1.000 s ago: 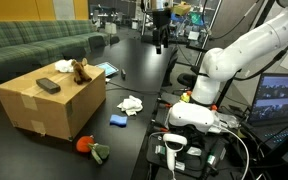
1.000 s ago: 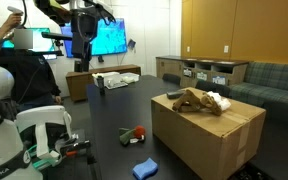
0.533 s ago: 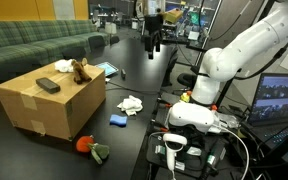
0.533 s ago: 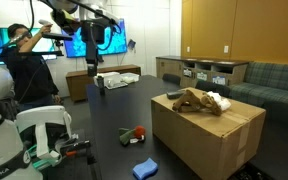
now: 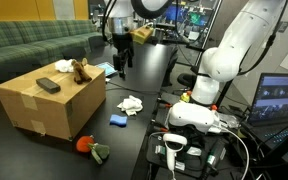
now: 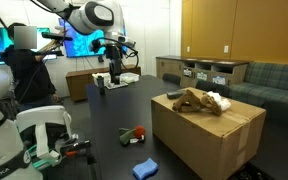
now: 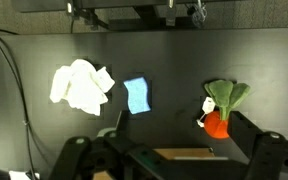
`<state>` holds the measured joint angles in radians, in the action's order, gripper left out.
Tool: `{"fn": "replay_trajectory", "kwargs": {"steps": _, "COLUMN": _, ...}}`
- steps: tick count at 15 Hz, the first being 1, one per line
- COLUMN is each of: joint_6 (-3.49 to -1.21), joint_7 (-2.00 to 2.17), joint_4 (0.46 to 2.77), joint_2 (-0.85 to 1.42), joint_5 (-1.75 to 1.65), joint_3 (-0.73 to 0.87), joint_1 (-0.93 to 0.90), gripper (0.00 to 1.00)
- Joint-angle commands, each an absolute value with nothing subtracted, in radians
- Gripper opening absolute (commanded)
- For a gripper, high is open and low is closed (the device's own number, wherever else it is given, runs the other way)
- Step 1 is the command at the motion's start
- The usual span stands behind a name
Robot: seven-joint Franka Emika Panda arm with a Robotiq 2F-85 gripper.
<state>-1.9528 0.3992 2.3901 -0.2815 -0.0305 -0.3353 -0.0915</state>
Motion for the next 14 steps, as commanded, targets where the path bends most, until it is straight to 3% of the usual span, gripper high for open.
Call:
{"fn": "replay_trajectory", "kwargs": {"steps": 1, "joint_6": -1.987, "joint_7": 0.432, "joint_4": 2.222, "joint_2": -0.081, "joint_5": -0.062, "joint_3": -0.319, "joint_1": -0.115, "gripper": 1.0}}
{"fn": "replay_trajectory", "kwargs": {"steps": 14, "joint_6": -1.995, "joint_7": 0.469, "joint_4": 1.974, "joint_2": 0.131, "joint_5": -0.205, "joint_3": -0.237, "joint_1": -0.221, "gripper": 1.0}}
